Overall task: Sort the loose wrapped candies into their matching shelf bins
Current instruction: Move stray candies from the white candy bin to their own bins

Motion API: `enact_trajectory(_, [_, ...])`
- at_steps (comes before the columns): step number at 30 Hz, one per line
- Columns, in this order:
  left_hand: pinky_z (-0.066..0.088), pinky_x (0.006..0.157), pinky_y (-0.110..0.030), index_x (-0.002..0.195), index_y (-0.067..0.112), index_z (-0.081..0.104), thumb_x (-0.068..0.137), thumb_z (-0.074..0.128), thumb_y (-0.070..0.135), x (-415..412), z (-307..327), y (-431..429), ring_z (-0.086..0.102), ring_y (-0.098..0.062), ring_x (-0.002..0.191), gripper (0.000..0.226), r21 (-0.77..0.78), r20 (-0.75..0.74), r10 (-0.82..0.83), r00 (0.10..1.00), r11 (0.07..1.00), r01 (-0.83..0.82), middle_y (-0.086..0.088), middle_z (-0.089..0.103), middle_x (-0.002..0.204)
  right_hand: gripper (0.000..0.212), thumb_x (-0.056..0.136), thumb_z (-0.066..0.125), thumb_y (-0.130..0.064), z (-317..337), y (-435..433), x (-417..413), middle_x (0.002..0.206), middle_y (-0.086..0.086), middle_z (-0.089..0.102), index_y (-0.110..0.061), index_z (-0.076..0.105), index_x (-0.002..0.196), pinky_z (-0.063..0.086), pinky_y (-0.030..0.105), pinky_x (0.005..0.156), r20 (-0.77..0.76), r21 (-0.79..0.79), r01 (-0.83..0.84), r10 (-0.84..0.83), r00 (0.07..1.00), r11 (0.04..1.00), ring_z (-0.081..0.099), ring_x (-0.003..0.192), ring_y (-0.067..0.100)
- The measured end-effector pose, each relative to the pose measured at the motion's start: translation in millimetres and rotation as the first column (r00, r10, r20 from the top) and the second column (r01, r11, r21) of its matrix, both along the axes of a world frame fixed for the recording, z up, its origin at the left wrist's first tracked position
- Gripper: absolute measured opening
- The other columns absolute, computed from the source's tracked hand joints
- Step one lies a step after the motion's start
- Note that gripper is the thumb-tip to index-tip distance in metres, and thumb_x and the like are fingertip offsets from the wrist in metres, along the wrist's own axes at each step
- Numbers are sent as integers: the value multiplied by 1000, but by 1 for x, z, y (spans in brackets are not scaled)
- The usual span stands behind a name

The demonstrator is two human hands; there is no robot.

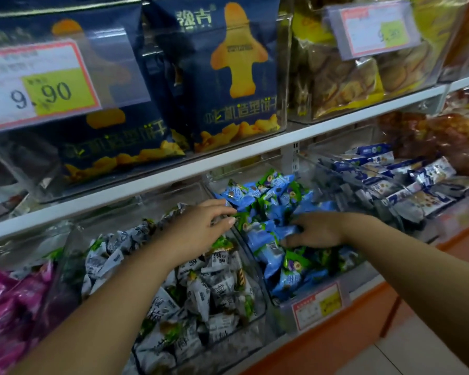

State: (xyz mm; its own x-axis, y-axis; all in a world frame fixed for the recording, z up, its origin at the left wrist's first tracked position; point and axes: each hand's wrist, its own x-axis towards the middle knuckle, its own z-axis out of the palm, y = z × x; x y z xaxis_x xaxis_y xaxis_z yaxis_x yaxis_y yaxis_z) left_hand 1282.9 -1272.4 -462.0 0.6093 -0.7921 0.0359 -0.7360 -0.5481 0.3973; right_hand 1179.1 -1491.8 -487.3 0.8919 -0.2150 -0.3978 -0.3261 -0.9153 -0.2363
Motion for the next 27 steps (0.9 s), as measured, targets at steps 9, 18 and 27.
enact_trajectory(9, [32,104,-28,134,33,49,99,41,40,0,0,1,41,-12,128,37,6,-4,-17,1000,1000,17,11,27,153,71,86,49,-61,14,-2,-34,150,3,37,-21,37,144,31,32,108,67,78,9,-14,998,997,40,133,19])
enact_trajectory(18, [37,86,-14,116,32,63,91,55,39,17,5,-2,50,-2,106,28,-61,-47,-86,995,995,83,12,47,125,86,79,65,-55,9,-42,46,154,7,28,-25,26,149,30,37,110,382,142,96,-144,913,985,32,138,29])
enact_trajectory(27, [33,81,-4,101,39,62,87,57,42,23,-1,-3,48,5,104,16,-107,-103,-96,990,991,85,18,46,117,84,72,45,-76,8,-35,25,157,-11,17,-40,28,146,11,43,119,10,245,-5,3,1000,969,16,145,17])
